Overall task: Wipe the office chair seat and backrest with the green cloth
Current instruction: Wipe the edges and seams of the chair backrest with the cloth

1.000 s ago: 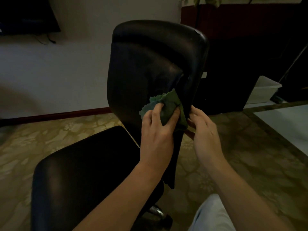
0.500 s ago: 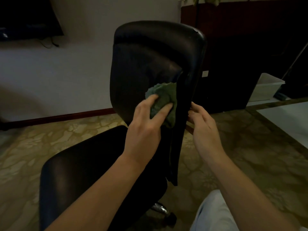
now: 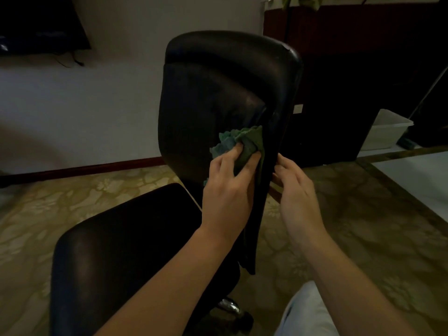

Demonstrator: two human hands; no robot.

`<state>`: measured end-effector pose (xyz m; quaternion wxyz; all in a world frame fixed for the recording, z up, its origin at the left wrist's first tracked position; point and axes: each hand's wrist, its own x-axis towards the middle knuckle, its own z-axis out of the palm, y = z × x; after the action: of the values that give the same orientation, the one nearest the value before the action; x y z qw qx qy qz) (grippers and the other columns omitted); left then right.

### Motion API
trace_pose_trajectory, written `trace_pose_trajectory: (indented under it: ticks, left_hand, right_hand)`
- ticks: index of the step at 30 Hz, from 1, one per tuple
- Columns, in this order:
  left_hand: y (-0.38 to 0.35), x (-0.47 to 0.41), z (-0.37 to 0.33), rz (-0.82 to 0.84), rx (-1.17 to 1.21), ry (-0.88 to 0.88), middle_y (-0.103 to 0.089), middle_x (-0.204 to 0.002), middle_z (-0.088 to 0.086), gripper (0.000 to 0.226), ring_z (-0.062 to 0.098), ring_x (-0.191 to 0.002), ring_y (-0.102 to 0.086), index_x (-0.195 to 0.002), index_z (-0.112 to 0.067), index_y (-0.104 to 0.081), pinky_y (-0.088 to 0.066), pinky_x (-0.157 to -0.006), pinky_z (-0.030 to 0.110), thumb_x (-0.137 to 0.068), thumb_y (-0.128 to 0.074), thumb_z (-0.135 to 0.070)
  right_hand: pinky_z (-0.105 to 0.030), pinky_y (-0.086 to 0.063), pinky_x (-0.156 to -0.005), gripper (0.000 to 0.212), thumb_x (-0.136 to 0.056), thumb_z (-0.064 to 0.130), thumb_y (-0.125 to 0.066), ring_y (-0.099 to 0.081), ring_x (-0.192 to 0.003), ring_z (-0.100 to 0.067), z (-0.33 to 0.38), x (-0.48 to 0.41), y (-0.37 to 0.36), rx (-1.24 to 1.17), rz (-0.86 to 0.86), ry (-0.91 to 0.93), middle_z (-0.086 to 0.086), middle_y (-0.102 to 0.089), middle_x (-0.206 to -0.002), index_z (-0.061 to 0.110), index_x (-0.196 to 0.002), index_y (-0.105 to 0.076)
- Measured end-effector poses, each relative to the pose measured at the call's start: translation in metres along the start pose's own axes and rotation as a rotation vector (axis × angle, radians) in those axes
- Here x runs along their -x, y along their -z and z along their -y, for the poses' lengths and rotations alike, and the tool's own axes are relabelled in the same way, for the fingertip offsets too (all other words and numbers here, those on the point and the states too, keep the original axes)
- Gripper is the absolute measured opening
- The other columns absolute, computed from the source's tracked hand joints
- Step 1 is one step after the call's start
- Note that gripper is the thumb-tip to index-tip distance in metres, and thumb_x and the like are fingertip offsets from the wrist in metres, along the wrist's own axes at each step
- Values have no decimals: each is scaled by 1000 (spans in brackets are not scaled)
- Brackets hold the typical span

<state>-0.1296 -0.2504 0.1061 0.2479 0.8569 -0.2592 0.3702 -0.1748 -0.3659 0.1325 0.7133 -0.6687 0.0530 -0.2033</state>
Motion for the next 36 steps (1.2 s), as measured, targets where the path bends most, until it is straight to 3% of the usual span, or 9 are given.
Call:
trace_pose_trajectory:
  ticks: [3,6,9,13,24,27,31,34,36]
  left_hand:
    - [0,4,-1,25,-64,-3,-55,-135,16,36,34,-117,-54,-132,-16,-66,-59,-74,37,-100,-55,-29]
    - [7,13,2,98,-94,-21,-56,-132,16,32,35,-114,-55,-127,-15,-69,-61,-72,38,-97,-64,-24]
    - [19,18,9,126,-86,-17,-55,-134,15,30,33,-118,-56,-125,-14,-70,-59,-83,38,-96,-66,-20]
    - [26,3,4,39,-32,9,-47,-145,17,36,31,-129,-51,-135,-13,-63,-50,-101,34,-100,-60,-18]
    - [-1,13,0,86,-95,22,-42,-148,18,38,36,-131,-42,-139,-20,-59,-53,-98,46,-102,-57,-21]
    - [-5,34,-2,119,-72,65,-42,-148,20,35,39,-128,-44,-134,-21,-63,-53,-97,49,-101,-52,-22]
    - [3,48,-1,150,-25,120,-40,-152,17,32,38,-133,-42,-129,-21,-68,-48,-106,45,-97,-63,-20]
    - [16,43,2,41,2,124,-39,-152,20,34,37,-137,-41,-133,-16,-66,-37,-113,37,-100,-59,-16]
    - [19,34,0,-3,-5,84,-38,-153,22,35,37,-141,-39,-135,-14,-64,-31,-118,35,-101,-58,-14]
  right_hand:
    - [-24,-53,-90,31,-104,24,-44,-64,-105,1,-3,-2,0,20,-10,1,15,-70,-112,30,-128,-62]
    - [-23,-53,-90,32,-103,24,-47,-62,-106,5,-6,-4,0,107,-16,39,19,-68,-113,32,-132,-59]
    - [-15,-53,-88,36,-101,22,-54,-61,-107,5,-9,-4,2,233,-14,114,17,-66,-118,30,-136,-56]
    - [-20,-55,-88,39,-98,25,-60,-63,-105,0,-14,-7,7,285,3,148,15,-65,-117,28,-136,-54]
    - [-7,-48,-83,44,-98,14,-60,-59,-109,1,-22,-3,2,321,-39,180,12,-61,-122,29,-138,-51]
    - [-9,-49,-86,46,-98,12,-58,-58,-110,1,-25,-1,0,363,-60,201,11,-59,-125,30,-140,-48]
    - [-14,-51,-87,46,-100,17,-56,-57,-110,3,-28,-1,1,403,-56,235,12,-57,-125,35,-140,-44]
    - [-6,-46,-83,44,-102,21,-53,-54,-107,12,-30,1,-1,363,-38,225,23,-56,-117,38,-141,-41]
    - [-12,-50,-87,44,-102,21,-52,-55,-108,13,-32,2,-2,324,-34,201,26,-58,-115,40,-140,-41]
